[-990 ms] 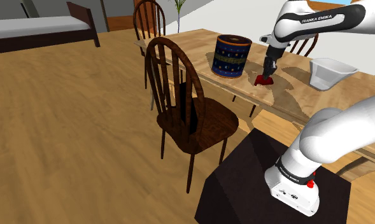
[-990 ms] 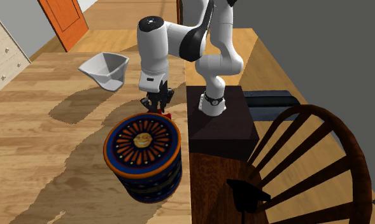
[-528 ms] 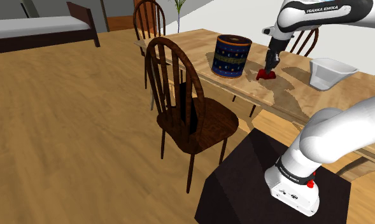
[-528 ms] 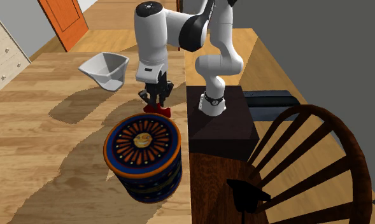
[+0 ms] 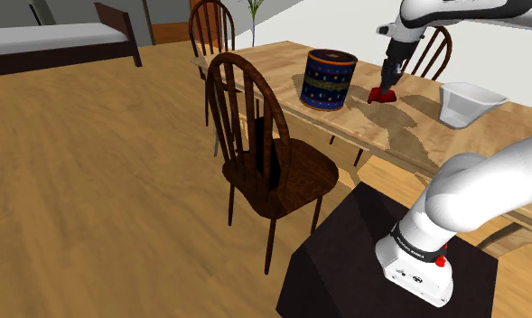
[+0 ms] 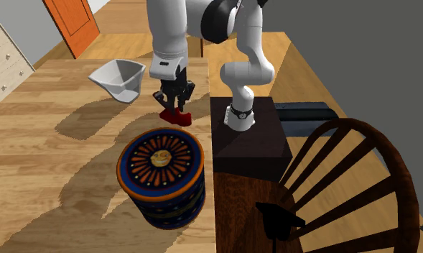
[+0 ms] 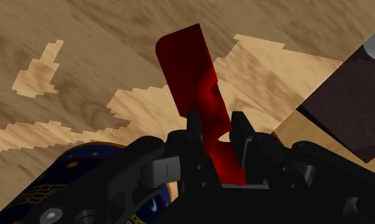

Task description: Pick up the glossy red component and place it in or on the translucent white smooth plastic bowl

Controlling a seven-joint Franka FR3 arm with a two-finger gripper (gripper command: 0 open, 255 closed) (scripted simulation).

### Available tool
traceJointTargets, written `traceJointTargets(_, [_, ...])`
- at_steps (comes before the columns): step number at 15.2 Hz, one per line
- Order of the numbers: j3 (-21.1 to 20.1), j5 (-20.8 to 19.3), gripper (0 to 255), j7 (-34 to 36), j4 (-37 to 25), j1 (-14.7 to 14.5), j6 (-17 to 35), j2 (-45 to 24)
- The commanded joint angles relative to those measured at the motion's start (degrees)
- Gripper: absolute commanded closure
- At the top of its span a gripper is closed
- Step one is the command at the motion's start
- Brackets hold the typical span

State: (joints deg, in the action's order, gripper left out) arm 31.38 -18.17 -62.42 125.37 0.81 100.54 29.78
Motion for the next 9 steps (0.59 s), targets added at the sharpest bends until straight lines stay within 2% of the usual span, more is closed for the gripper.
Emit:
traceJointTargets(1, [-0.3,0.2,255,-0.2,-1.7,-0.1,-1.7,0.0])
traceJointTargets(9, [-1.2,1.2,255,-0.9,-8.5,-0.6,-7.6,-1.0])
